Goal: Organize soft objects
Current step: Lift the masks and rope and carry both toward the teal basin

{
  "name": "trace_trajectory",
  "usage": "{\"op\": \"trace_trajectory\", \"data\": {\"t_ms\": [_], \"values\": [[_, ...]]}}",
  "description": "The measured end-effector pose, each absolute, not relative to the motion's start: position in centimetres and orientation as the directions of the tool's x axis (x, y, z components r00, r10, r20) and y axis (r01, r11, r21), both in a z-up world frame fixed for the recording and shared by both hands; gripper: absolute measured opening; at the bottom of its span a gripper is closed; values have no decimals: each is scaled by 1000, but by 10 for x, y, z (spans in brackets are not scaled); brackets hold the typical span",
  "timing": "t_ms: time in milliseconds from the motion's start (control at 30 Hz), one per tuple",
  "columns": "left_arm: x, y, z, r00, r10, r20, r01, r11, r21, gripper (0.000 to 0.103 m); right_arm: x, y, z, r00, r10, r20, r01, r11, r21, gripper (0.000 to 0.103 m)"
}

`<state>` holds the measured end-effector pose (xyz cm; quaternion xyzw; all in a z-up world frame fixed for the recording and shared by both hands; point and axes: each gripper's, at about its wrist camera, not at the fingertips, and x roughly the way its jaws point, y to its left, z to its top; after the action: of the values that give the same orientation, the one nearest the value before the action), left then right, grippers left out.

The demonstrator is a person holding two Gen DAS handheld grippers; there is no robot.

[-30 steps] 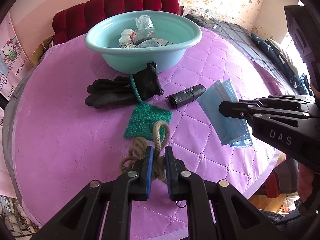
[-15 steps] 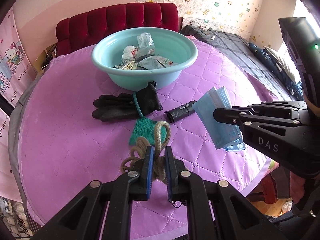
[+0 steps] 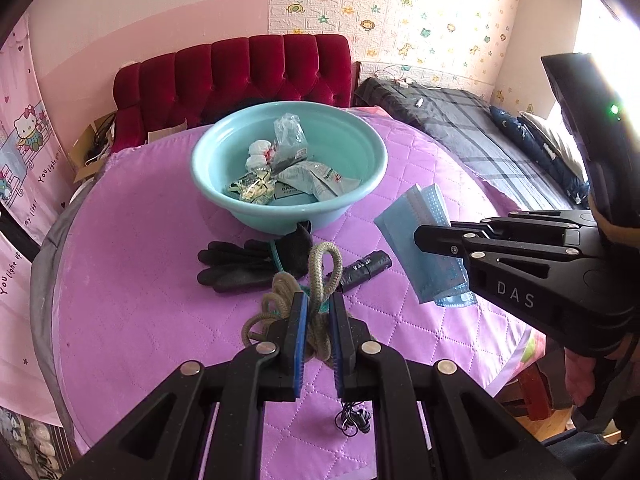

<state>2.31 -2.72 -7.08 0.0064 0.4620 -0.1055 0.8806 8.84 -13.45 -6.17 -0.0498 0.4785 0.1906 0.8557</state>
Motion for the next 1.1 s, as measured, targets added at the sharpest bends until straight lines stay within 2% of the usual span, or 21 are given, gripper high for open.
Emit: {"op": "trace_trajectory", "data": {"t_ms": [667,1100], "values": [[83,-24,-28,604,-196,-773,221,973,-74,11,145,-121,-18,501,283,-818,-393,916,76,3],[142,-19,-22,604,-199,-772,214,973,-83,11,205,-106,-18,479,297,-826,-388,916,104,3]]}}
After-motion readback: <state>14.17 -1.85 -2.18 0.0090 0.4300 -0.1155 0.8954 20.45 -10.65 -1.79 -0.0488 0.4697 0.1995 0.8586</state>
